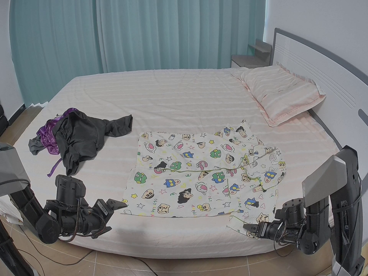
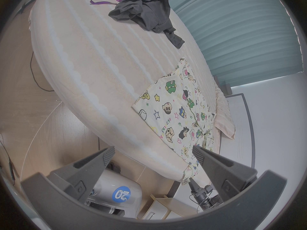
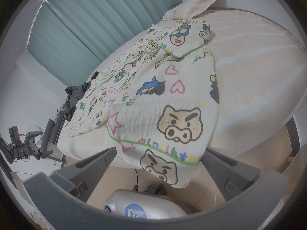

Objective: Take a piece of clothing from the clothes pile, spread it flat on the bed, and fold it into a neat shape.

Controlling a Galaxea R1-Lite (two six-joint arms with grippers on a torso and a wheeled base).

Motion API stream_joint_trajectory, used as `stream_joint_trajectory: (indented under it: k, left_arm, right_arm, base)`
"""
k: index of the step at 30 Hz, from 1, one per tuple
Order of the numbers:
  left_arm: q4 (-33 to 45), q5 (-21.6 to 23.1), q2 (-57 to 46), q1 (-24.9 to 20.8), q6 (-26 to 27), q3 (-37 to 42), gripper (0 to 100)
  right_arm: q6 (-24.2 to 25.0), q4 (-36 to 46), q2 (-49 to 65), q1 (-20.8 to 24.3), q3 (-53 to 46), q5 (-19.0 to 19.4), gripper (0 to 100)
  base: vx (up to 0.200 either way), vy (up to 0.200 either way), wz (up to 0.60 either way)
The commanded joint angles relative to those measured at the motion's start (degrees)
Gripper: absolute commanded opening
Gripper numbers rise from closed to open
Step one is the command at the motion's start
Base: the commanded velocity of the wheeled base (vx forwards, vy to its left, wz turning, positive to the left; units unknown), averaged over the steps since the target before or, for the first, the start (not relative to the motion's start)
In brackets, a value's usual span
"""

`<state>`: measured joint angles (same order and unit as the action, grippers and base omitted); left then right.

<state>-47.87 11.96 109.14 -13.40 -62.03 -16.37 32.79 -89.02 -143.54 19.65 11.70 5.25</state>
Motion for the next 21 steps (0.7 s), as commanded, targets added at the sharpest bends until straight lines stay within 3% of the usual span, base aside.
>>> stream_joint_trajectory:
  k: [1,4,5,15,21]
  left_arm:
    - [0.0,0.0,0.1,0.0,0.0,-0.1,100]
    - [0.0,0.0,0.0,0.0,0.0,0.0,100]
    - [0.0,0.0,0.1,0.0,0.0,0.0,100]
    - [0.0,-0.2,0.0,0.0,0.0,0.0,100]
    - [0.0,-0.3,0.1,0.0,0.1,0.0,100]
  right_arm:
    - [0.0,-0.7,0.0,0.1,-1.2,0.0,100]
    - [0.1,-0.7,0.0,0.0,-1.4,0.0,100]
    - [0.1,-0.7,0.0,0.0,-1.2,0.0,0]
    - [0.7,-0.7,2.3,-0.6,-4.4,-0.7,0]
    - [-1.3,-0.7,3.6,-3.6,-8.9,0.1,0]
  base:
    - [0.000,0.000,0.00]
    - [0.000,0.000,0.00]
    - [0.000,0.000,0.00]
    - [0.000,0.000,0.00]
    - [0.000,0.000,0.00]
